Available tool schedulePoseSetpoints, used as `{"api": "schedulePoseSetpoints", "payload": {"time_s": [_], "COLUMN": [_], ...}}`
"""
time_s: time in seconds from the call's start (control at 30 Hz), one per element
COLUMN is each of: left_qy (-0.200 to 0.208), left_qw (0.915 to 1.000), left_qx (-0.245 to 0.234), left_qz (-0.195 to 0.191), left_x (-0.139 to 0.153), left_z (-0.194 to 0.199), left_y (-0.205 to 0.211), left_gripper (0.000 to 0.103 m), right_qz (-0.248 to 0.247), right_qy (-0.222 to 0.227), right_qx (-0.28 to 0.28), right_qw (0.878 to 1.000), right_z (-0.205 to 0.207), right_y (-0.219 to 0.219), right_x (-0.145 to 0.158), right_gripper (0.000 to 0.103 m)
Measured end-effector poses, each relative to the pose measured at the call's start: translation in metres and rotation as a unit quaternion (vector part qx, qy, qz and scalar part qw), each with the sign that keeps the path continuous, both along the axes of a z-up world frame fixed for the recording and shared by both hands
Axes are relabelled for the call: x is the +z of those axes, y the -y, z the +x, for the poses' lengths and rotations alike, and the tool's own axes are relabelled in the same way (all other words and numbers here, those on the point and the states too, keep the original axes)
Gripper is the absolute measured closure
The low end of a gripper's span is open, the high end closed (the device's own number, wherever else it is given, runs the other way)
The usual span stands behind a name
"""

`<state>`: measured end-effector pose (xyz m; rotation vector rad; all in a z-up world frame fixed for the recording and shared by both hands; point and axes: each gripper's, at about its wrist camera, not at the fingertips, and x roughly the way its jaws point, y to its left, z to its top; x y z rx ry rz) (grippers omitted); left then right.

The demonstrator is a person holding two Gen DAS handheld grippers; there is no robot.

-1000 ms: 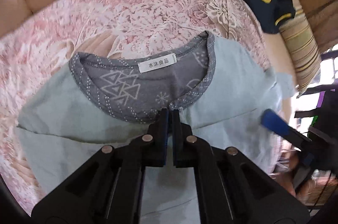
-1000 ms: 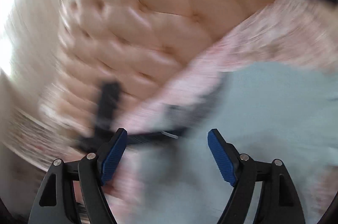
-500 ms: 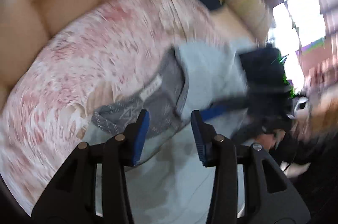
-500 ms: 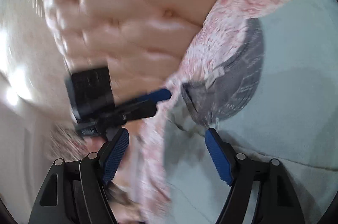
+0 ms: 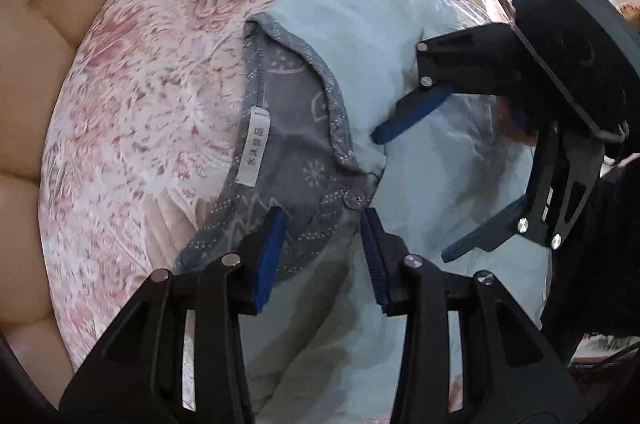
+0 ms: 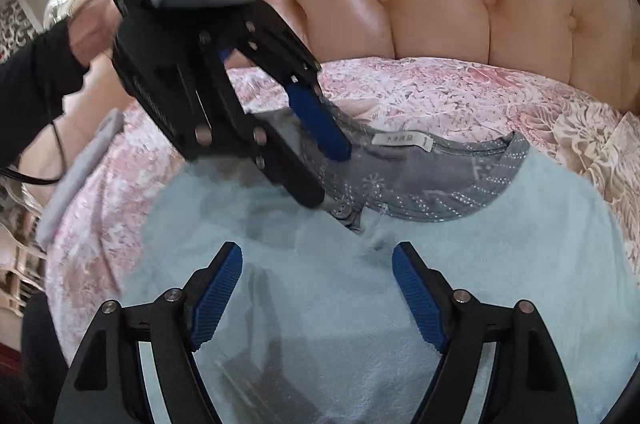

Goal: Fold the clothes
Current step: 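Grasp the grey collar with the left gripper and straighten it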

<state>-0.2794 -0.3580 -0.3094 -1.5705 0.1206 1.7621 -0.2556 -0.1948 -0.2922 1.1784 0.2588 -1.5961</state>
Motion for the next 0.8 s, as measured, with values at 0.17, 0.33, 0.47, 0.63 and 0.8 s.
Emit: {"api": "schedulePoseSetpoints", "payload": {"time_s": [0.17,0.33,0.47,0.63,0.8], "left_qy": [-0.004,-0.001,-0.007,-0.012,-0.008], "left_qw": [0.9985,0.9953,0.9958,0.9964,0.9953], "left_qx": [-0.046,-0.075,-0.051,-0.028,-0.017], "left_qz": [-0.029,-0.062,-0.076,-0.079,-0.095], "left_x": [0.002,0.000,0.011,0.015,0.002], "left_z": [0.008,0.010,0.004,0.006,0.009], "left_y": [-0.012,-0.022,-0.017,-0.010,-0.009], "left_gripper": [0.090,0.090,0.096,0.096,0.096], "right_qz": [0.019,0.022,0.032,0.023,0.015], "right_qy": [-0.039,-0.042,-0.064,-0.052,-0.050], "right_qx": [0.017,0.019,0.021,0.012,-0.003], "right_qw": [0.999,0.999,0.997,0.998,0.999], "right_z": [0.012,0.017,0.023,0.019,0.016], "right_y": [0.006,0.009,0.011,0.009,0.004], "right_x": [-0.003,-0.005,-0.004,-0.007,-0.001], "right_gripper": [0.022,0.020,0.019,0.019,0.019]}}
